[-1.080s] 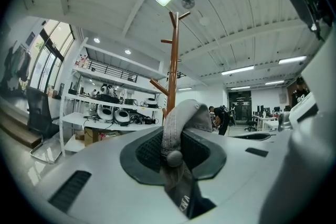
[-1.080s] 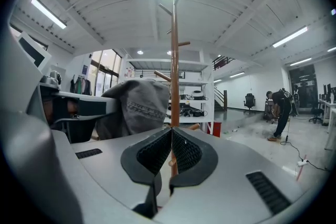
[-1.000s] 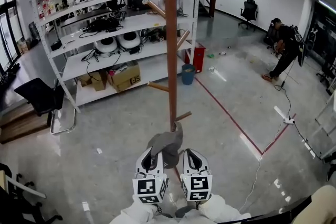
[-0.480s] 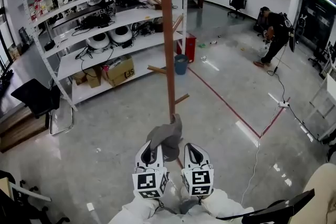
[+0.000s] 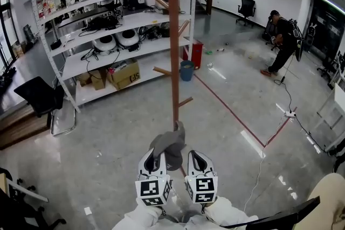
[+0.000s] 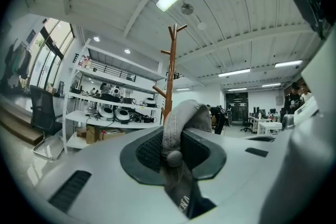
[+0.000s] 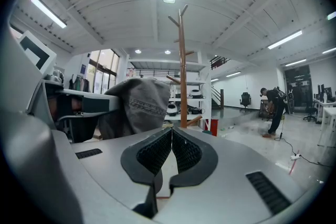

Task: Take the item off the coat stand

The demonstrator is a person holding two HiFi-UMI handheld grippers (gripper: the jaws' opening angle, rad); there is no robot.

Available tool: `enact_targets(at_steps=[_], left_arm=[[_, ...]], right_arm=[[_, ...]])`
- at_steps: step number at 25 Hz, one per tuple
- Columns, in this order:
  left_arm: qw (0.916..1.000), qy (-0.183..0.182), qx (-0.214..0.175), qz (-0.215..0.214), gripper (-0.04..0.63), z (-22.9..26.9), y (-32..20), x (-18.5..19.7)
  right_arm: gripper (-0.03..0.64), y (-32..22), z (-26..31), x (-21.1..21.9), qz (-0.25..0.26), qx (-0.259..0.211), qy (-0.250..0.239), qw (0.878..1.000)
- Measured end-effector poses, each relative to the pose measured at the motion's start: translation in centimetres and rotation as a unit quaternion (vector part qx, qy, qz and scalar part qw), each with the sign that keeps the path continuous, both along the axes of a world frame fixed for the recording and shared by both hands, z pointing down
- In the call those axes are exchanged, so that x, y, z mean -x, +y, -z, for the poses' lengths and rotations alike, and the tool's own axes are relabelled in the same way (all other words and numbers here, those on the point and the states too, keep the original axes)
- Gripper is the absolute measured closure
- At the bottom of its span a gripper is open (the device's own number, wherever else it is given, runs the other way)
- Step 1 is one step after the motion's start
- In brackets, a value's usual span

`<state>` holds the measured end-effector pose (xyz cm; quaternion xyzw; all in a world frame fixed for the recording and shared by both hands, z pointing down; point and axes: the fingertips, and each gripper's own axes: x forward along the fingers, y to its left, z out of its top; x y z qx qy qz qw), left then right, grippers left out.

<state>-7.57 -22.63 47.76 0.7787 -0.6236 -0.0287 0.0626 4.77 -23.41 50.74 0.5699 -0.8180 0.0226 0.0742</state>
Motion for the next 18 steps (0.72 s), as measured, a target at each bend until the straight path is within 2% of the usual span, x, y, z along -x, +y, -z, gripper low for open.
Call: enact_targets(at_steps=[5, 10, 18], left_arm=[[1.0000, 0.000, 0.009, -0.001, 0.531, -0.4, 0.9, -0.8], [0.9998, 0.017, 0.005, 0.001, 0.529, -0.4, 0.9, -2.2], [0.9999, 0.009, -0.003, 0.007, 0.531, 0.6, 1.4, -2.2]], right_arm=[[0.606, 0.9, -0.6, -0.5, 0.005, 0.009, 0.001, 1.000], [0.606, 1.1, -0.4, -2.0, 0.005, 0.002, 0.002, 1.000], [0.607, 1.2, 1.2, -1.9, 0.008, -0.013, -0.007, 1.000]])
